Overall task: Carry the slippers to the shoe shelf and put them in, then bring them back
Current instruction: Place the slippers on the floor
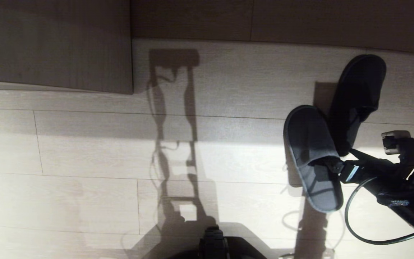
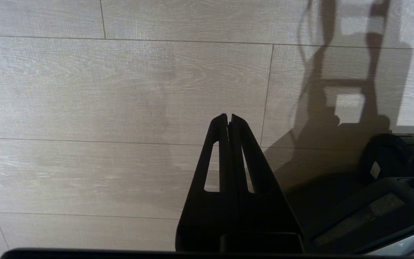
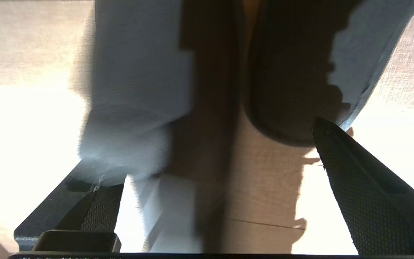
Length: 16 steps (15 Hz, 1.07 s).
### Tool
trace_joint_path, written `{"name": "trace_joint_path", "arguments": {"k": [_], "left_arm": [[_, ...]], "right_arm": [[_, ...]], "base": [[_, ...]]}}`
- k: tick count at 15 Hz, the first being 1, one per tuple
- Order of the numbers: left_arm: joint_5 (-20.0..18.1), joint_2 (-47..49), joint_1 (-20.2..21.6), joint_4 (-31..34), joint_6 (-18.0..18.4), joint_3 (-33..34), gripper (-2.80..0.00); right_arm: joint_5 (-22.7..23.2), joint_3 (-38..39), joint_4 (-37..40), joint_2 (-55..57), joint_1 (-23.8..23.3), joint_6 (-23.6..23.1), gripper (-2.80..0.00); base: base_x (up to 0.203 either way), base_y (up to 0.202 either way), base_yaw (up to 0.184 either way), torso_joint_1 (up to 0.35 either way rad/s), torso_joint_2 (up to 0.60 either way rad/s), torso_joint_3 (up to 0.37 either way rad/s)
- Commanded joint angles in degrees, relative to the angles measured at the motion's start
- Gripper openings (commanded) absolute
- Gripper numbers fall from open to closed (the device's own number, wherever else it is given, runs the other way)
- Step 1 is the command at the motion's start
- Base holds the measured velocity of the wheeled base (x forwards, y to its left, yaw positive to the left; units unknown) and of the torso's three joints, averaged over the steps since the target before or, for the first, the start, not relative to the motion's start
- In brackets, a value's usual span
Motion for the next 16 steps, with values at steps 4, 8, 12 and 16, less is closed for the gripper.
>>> {"name": "trace_joint_path", "arguments": {"k": [4,8,12,16], "left_arm": [[0.02,-0.05,0.07,0.00,-0.02,0.00,-2.80],[0.02,-0.02,0.05,0.00,-0.02,0.00,-2.80],[0.02,-0.02,0.07,0.00,0.07,0.00,-2.80],[0.02,-0.11,0.07,0.00,0.07,0.00,-2.80]], "right_arm": [[2.91,1.61,2.48,-4.48,-0.09,-0.48,0.00],[2.53,6.06,2.03,-4.62,-0.64,-8.06,0.00],[2.53,8.30,-0.26,-11.64,-0.12,-9.44,0.00],[2.65,7.72,-0.11,-11.34,4.33,-9.38,-2.80]], "base": [[0.000,0.000,0.000,0.000,0.00,0.000],[0.000,0.000,0.000,0.000,0.00,0.000],[0.000,0.000,0.000,0.000,0.00,0.000],[0.000,0.000,0.000,0.000,0.00,0.000]]}}
